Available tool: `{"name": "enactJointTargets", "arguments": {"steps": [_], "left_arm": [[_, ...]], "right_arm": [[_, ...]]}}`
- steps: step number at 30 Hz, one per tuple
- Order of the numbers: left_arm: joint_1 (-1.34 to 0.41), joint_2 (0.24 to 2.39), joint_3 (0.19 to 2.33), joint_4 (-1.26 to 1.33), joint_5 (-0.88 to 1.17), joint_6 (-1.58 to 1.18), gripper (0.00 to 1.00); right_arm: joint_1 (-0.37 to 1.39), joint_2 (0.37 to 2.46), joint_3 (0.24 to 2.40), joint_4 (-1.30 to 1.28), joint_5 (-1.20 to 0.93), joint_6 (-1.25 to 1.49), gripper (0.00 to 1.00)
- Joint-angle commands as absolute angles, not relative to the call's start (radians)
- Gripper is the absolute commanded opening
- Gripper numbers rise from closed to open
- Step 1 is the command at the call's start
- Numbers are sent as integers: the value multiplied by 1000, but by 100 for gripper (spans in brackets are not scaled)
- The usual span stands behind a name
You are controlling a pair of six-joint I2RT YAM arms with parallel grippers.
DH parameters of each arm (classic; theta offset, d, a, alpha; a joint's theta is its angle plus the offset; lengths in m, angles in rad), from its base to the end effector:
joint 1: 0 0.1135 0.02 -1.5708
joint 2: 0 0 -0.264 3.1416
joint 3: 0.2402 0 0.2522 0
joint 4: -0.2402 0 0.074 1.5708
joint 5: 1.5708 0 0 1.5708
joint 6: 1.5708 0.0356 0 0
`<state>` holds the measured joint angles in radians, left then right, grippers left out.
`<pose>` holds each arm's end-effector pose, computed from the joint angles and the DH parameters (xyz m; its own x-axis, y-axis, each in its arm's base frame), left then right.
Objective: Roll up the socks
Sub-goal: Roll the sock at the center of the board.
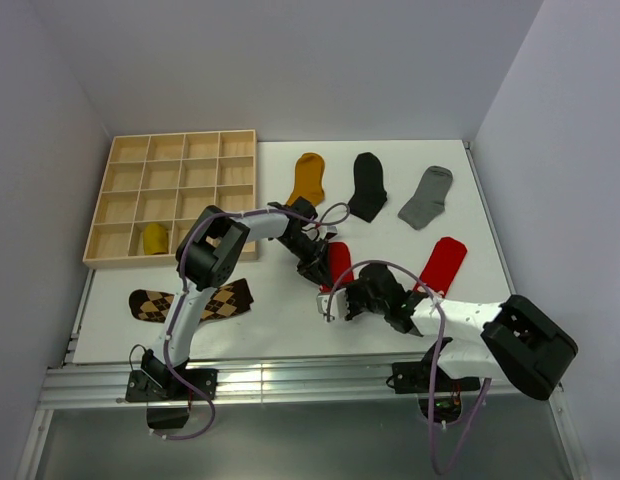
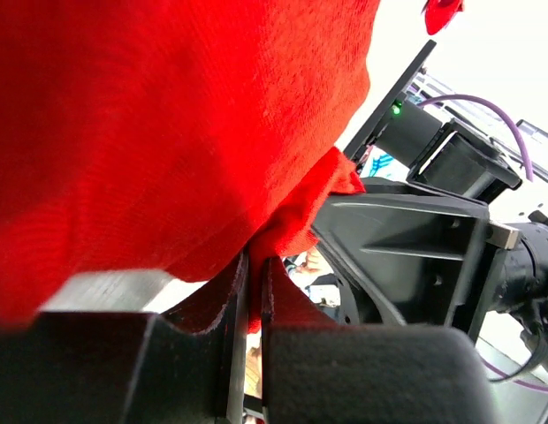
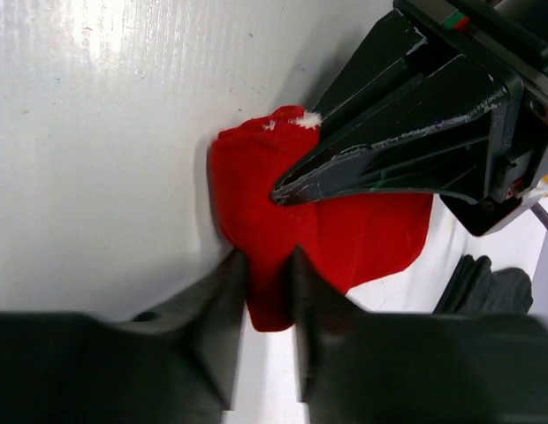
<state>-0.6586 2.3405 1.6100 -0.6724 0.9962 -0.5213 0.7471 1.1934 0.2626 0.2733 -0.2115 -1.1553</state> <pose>0.3311 -0.2940 0.0923 -0.8971 0.3520 0.2672 -0.0037 0.5988 -0.8009 0.1440 0.1436 0.1318 0.5384 -0.7206 -0.4369 -0.7276 -0.1360 -0.6724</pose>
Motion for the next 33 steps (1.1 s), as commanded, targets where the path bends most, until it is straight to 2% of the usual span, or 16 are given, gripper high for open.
{"name": "enactJointTargets", "arguments": {"steps": [1,2,5,12,15,22,28,29,30,32,33], "left_arm": [[-658,2352,1571,-625,853,-520,8],[-658,2339,1559,-606,845,-552,9],[-658,2261,1500,-505,821,-635,17],[-660,2068,1310,-195,767,-883,33],[-661,1969,1162,-31,732,-1000,36],[-667,1747,954,133,528,-1141,34],[-710,1527,870,60,182,-1060,32],[-730,1487,880,37,31,-992,32],[-782,1471,891,28,-10,-947,32],[-871,1448,903,3,-220,-824,33],[-897,1448,905,8,-247,-781,34]], "right_arm": [[755,1235,333,236,-207,-1114,26],[755,1239,348,221,-215,-1103,18],[738,1221,388,146,-263,-1074,9],[618,1276,627,-340,-481,-1065,8],[555,1348,718,-473,-546,-1077,9],[457,1558,897,-707,-630,-1121,9],[377,1798,1141,-975,-707,-1144,11],[367,1833,1184,-1018,-715,-1152,11],[345,1903,1225,-1099,-724,-1155,11],[325,2012,1351,-1184,-747,-1155,11],[315,2046,1427,-1242,-747,-1141,11]]}}
